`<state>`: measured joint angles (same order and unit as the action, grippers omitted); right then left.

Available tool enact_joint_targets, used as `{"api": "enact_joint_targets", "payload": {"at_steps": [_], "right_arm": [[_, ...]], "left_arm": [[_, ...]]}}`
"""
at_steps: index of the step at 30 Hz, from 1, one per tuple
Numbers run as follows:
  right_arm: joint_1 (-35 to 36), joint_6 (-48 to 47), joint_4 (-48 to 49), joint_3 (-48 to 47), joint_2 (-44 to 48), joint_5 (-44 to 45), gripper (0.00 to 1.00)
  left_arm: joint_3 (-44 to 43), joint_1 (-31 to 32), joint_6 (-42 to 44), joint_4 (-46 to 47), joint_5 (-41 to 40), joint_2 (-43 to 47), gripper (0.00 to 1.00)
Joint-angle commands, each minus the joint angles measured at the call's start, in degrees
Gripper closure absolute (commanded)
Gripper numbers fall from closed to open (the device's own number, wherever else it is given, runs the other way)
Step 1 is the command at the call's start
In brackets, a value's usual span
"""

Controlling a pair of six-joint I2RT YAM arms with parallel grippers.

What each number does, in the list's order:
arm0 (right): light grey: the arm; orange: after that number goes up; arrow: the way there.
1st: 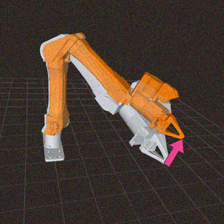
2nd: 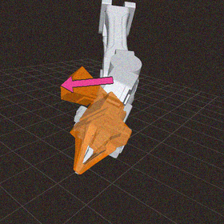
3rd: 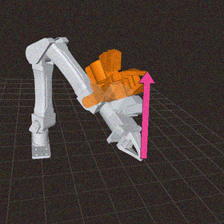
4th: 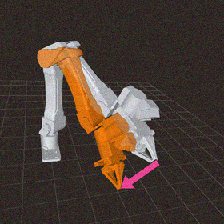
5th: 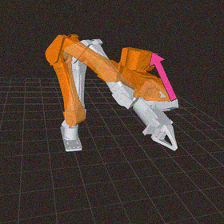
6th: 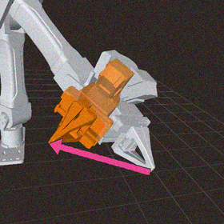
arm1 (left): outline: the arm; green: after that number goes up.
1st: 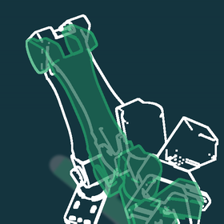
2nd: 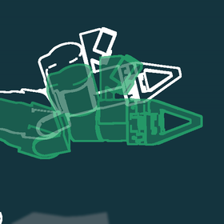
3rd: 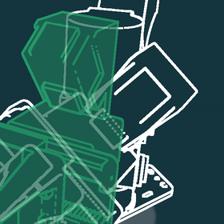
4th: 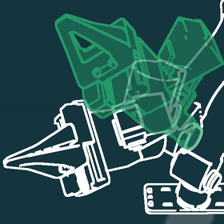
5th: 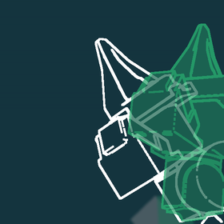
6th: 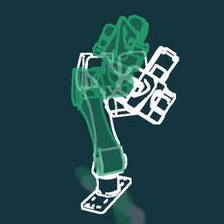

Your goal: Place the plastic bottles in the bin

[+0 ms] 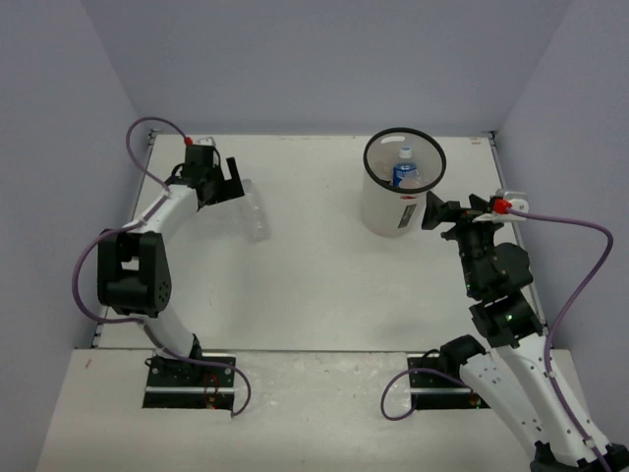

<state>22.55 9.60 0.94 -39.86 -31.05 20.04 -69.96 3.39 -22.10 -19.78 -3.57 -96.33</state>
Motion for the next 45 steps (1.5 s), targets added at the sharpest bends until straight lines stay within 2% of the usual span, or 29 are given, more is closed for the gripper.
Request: {"api": "enact_joint_targets", "payload": {"at_steps": [1, 4, 5, 8, 11, 14, 18, 20, 21, 23, 27, 29, 35, 38, 40, 43, 45], "right_arm": [[0.0, 0.8, 1.0, -0.1, -0.3, 0.4, 0.01], [0.0, 0.7, 0.9, -0.2, -0.4, 0.5, 0.01], [0.0, 0.7, 0.9, -0.1, -0.4, 0.4, 0.01], [0.0, 0.6, 1.1, 0.0, -0.3, 0.8, 0.01], [0.0, 0.5, 0.6, -0.2, -0.3, 1.3, 0.01], [0.0, 0.4, 0.7, -0.1, 0.0, 1.4, 0.01], [0.0, 0.4, 0.9, 0.0, 0.1, 1.5, 0.01], [0.0, 0.4, 0.9, -0.2, -0.1, 1.2, 0.01], [0.0, 0.5, 0.8, -0.3, -0.2, 0.7, 0.01], [0.0, 0.7, 0.3, -0.7, -0.3, -0.5, 0.01], [0.0, 2.3, -2.1, -3.2, -0.5, -7.2, 0.01], [0.0, 3.7, -3.6, -4.9, -0.5, -12.5, 0.01], [0.0, 9.4, -3.7, -8.2, 0.0, -33.6, 0.01], [0.0, 15.8, 1.0, -7.7, 0.0, -40.4, 0.01], [0.0, 19.7, 5.5, -7.2, -1.0, -46.6, 0.01], [0.2, 25.0, 12.4, -7.1, -4.2, -55.1, 0.01], [0.6, 27.2, 16.0, -7.0, -6.1, -56.5, 0.01]], "left_arm": [[-4.0, 5.3, -2.6, 4.2, -0.8, -4.7, 0.0], [-5.5, 9.8, -2.9, 5.4, -1.2, -7.8, 0.0], [-6.9, 13.0, -2.8, 5.8, -3.1, -10.7, 0.0], [-9.9, 17.4, -3.9, 7.4, -6.5, -14.0, 0.0], [-14.0, 17.9, -6.0, 6.6, -5.9, -19.9, 0.01], [-16.1, 18.3, -6.9, 5.6, -6.2, -23.6, 0.07], [-16.3, 19.7, -7.1, 5.2, -7.8, -23.9, 0.33], [-16.0, 20.5, -6.6, 5.2, -9.0, -22.8, 0.51], [-16.0, 21.0, -6.1, 5.2, -9.6, -21.8, 0.66], [-15.8, 22.0, -4.5, 5.3, -8.7, -19.2, 0.82], [-15.7, 25.1, 4.7, 6.4, -5.9, -10.7, 1.0], [-12.7, 26.4, 8.7, 9.0, -4.2, -4.6, 1.0], [8.6, 26.7, 10.9, 26.9, 17.9, 16.5, 1.0], [13.3, 27.1, 11.3, 29.4, 26.9, 23.7, 1.0], [17.4, 27.8, 11.0, 33.4, 37.4, 27.1, 1.0], [24.4, 28.6, 7.5, 39.5, 42.2, 33.3, 1.0], [26.7, 29.3, 5.9, 43.3, 44.1, 36.5, 1.0]]}}
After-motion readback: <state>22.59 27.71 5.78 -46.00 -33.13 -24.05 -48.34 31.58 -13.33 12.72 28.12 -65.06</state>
